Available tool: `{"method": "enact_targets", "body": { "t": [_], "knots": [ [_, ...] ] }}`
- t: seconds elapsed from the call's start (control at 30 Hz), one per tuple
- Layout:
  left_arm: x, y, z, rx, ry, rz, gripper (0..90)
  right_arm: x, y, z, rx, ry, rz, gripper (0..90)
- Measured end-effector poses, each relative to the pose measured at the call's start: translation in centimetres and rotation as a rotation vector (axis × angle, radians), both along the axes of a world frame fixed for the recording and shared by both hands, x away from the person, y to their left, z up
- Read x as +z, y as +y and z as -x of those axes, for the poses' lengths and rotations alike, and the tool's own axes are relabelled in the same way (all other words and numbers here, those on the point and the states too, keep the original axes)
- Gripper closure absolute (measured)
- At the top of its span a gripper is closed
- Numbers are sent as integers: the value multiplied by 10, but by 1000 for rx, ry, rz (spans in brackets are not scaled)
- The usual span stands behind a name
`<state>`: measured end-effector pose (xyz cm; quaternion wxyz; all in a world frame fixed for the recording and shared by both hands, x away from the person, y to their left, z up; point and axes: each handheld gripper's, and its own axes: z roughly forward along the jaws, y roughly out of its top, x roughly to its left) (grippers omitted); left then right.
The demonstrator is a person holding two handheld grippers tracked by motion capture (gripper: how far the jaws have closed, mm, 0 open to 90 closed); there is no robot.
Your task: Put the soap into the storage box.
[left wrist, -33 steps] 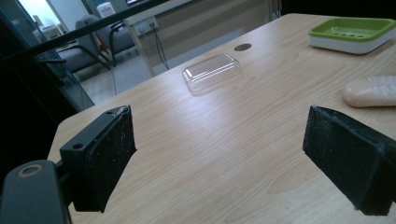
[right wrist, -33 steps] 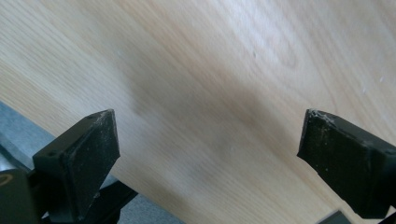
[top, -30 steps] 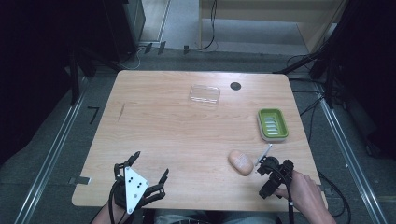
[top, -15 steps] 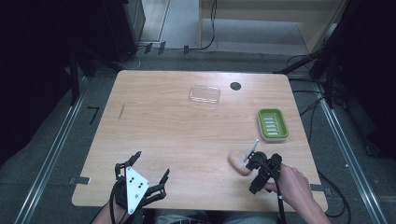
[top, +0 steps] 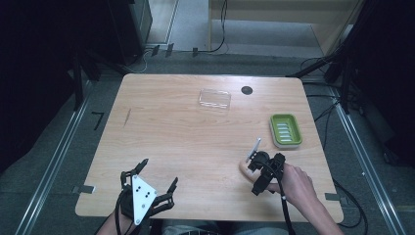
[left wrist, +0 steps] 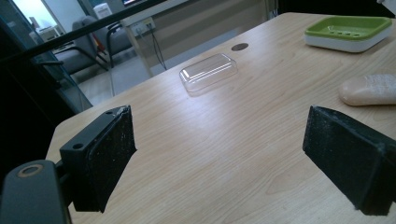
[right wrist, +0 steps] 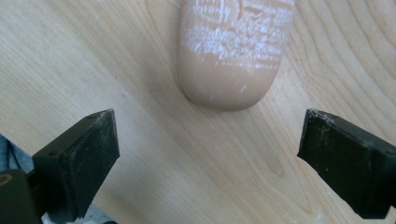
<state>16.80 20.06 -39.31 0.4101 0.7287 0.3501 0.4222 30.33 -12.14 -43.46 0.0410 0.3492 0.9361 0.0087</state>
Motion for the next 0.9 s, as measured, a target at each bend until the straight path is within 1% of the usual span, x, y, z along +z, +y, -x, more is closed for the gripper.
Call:
{"method": "enact_targets", "body": {
  "t": [0.23,0.27,0.33,0.37,0.5,0.6,0.7,0.9],
  "knots": [
    [0,0,0,-2,-2,-2,99,-1,7,-10,1,9,-2,52],
    [0,0,0,-1,-1,-2,99,-3,10,-13,7,18,1,52],
    [0,0,0,-2,0,-4,99,-4,12,-16,12,19,0,52],
    [0,0,1,-3,-3,-5,99,-4,13,-17,2,25,-4,52],
    [0,0,1,1,-4,-2,99,-6,15,-22,-1,31,-13,52],
    [0,0,0,-3,-3,-5,99,-10,19,-29,-1,43,-18,52],
    [0,0,0,-1,-5,0,99,-12,21,-31,-4,47,-15,51],
    [0,0,1,-2,-4,-6,99,-17,28,-39,-3,53,-21,48]
  ]
}}
